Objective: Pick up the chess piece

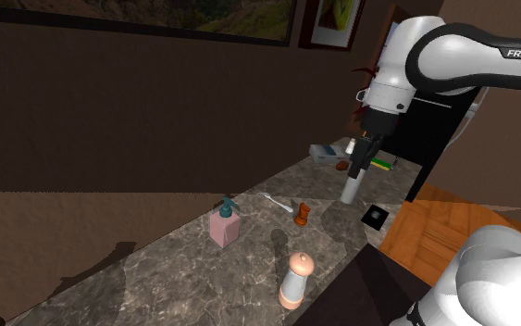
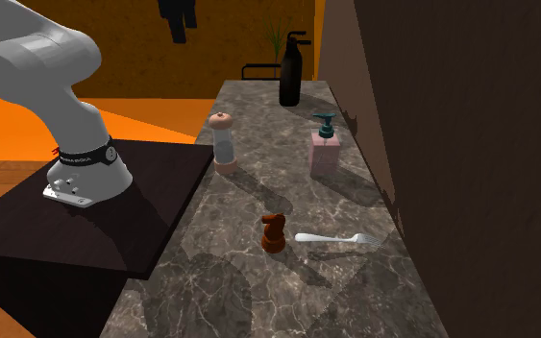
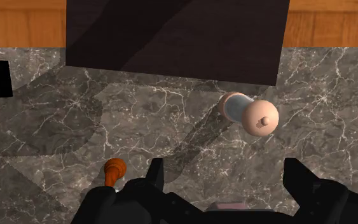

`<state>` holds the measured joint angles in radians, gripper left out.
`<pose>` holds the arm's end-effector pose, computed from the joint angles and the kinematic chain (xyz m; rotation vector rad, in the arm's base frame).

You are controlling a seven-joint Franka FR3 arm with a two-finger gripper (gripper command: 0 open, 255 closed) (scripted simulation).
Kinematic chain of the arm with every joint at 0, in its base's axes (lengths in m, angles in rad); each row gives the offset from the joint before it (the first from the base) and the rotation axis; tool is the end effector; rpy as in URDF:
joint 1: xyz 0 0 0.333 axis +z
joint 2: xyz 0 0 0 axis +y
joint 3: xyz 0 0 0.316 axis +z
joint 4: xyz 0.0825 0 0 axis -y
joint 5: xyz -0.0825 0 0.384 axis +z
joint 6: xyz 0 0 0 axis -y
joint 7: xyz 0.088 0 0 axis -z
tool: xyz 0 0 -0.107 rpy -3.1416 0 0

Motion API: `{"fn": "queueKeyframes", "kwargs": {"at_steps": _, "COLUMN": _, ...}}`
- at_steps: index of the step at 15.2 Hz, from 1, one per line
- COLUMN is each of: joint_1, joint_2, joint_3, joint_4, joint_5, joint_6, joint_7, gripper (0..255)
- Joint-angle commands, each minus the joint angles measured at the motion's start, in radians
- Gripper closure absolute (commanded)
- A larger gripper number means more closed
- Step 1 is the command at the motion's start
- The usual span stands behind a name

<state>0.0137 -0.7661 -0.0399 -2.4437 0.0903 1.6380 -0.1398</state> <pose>0.3148 -0.0016 0.5491 -3.0157 -0.1772 0.0467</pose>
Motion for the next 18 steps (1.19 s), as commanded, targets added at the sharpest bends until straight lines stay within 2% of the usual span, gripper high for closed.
{"fn": "queueKeyframes", "kwargs": {"at_steps": 1, "joint_1": 0.000, "joint_2": 0.000, "joint_3": 0.000, "joint_4": 0.000, "joint_5": 0.000, "joint_6": 0.000, "joint_7": 0.000, "gripper": 0}}
{"fn": "queueKeyframes", "kwargs": {"at_steps": 10, "joint_1": -0.022, "joint_2": 0.179, "joint_3": -0.069, "joint_4": -0.131, "joint_5": -0.057, "joint_6": 0.336, "joint_7": -0.128, "gripper": 0}}
{"fn": "queueKeyframes", "kwargs": {"at_steps": 18, "joint_1": -0.029, "joint_2": 0.447, "joint_3": -0.136, "joint_4": -0.140, "joint_5": -0.069, "joint_6": 0.639, "joint_7": -0.247, "gripper": 0}}
